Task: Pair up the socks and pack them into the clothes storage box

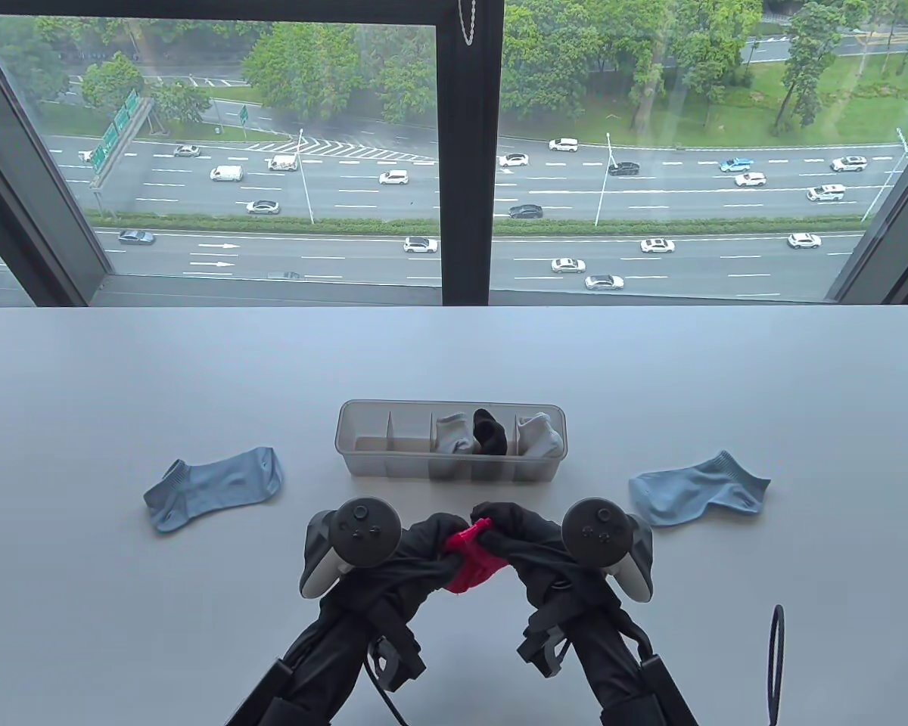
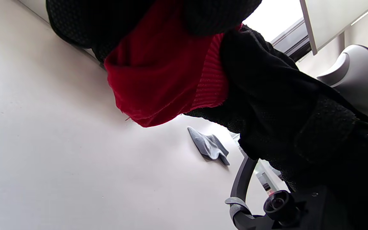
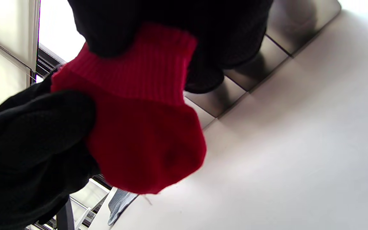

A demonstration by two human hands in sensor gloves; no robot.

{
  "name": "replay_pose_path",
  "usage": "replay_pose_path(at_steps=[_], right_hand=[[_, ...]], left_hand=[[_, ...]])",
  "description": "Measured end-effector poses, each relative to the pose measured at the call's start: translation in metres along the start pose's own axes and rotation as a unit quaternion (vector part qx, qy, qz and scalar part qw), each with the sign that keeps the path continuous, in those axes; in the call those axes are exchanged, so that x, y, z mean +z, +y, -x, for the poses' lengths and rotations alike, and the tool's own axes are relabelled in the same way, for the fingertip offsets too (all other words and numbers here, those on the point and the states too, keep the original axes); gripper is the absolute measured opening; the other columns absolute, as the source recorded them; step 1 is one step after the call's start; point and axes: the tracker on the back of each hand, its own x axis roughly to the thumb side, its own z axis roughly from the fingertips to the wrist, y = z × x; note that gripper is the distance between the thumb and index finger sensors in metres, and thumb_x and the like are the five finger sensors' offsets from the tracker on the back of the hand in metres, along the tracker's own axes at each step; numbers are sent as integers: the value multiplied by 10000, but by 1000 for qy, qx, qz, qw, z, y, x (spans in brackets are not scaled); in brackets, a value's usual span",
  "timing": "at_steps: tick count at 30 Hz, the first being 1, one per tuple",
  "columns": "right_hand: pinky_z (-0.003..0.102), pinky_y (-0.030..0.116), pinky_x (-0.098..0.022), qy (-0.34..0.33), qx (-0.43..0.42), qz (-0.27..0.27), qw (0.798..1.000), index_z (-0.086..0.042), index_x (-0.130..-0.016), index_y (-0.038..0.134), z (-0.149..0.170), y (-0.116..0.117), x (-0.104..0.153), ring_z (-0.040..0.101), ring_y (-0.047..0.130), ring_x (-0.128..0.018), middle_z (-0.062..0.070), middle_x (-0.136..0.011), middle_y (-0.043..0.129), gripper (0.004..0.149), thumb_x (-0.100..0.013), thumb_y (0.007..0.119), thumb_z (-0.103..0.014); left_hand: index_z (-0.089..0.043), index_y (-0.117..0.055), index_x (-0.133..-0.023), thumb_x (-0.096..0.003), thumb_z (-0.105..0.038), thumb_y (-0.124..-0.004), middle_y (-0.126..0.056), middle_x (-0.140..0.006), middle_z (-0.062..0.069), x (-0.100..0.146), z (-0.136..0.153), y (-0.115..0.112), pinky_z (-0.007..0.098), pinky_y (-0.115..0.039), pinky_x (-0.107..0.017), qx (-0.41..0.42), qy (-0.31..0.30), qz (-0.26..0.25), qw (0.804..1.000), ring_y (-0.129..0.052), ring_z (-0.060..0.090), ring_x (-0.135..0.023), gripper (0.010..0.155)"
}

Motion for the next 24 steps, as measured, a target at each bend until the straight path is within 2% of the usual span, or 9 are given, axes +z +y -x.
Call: replay_pose_path(at_steps=[1,2,4,6,9,11,14,21,24], right_hand=[[480,781,-632,8,42,33,999,-159,-981,753,-1,-6,3,306,946,-779,133,-890,910,420,-582,731,-287],[501,757,-645,4,106,52,993,-151,-993,741,-2,-13,5,339,912,-824,151,-923,890,427,-589,720,-288],[547,667,-699,28,194,33,980,-152,-1051,663,-4,-20,8,404,755,-956,169,-1026,804,467,-618,664,-326],[589,569,-732,48,251,20,967,-136,-1096,590,-7,-23,10,445,606,-1032,210,-1115,675,511,-632,631,-344],[612,468,-753,58,296,27,953,-108,-1121,535,-8,-25,9,470,498,-1063,235,-1162,571,550,-635,619,-354],[626,398,-757,69,314,25,947,-94,-1141,480,-8,-27,9,483,419,-1079,252,-1188,492,585,-640,601,-370],[646,298,-749,88,333,15,939,-75,-1165,391,-4,-27,10,494,290,-1092,270,-1213,362,633,-644,565,-390],[643,153,-732,110,381,-19,918,-76,-1176,251,2,-23,9,477,61,-1070,247,-1218,139,674,-648,500,-413],[640,143,-732,109,380,-20,918,-78,-1175,242,2,-22,8,473,44,-1067,242,-1216,133,675,-648,499,-413]], left_hand=[[-217,-482,-1125,-538,-206,-715,-791,-951,273,2,0,5,624,-751,-619,-15,6,-20,1000,-876,515,-778,632],[-254,-474,-1129,-546,-206,-712,-790,-949,281,5,-1,13,626,-752,-615,-25,8,-55,998,-876,518,-775,631],[-221,-578,-1096,-556,-208,-727,-819,-941,297,9,-3,27,636,-756,-609,-49,16,-140,989,-894,525,-771,560],[-152,-567,-1081,-568,-204,-724,-819,-960,294,7,-7,43,640,-736,-635,-67,21,-199,978,-882,533,-813,539],[-53,-547,-1040,-582,-264,-729,-858,-930,252,-8,-14,67,629,-721,-646,-113,50,-263,957,-894,502,-816,537],[-53,-556,-1019,-581,-297,-732,-871,-928,216,-26,-18,79,609,-726,-656,-184,85,-293,935,-900,468,-829,532],[-37,-576,-999,-579,-324,-732,-913,-892,191,-58,-13,80,583,-747,-650,-262,130,-296,909,-931,432,-813,531],[-135,-523,-1058,-584,-325,-714,-908,-918,166,-97,20,49,589,-716,-681,-326,201,-243,891,-890,434,-866,545],[-95,-724,-1019,-600,-314,-663,-703,-1093,232,-102,28,40,666,-550,-741,-333,221,-196,895,-636,518,-1022,477]])
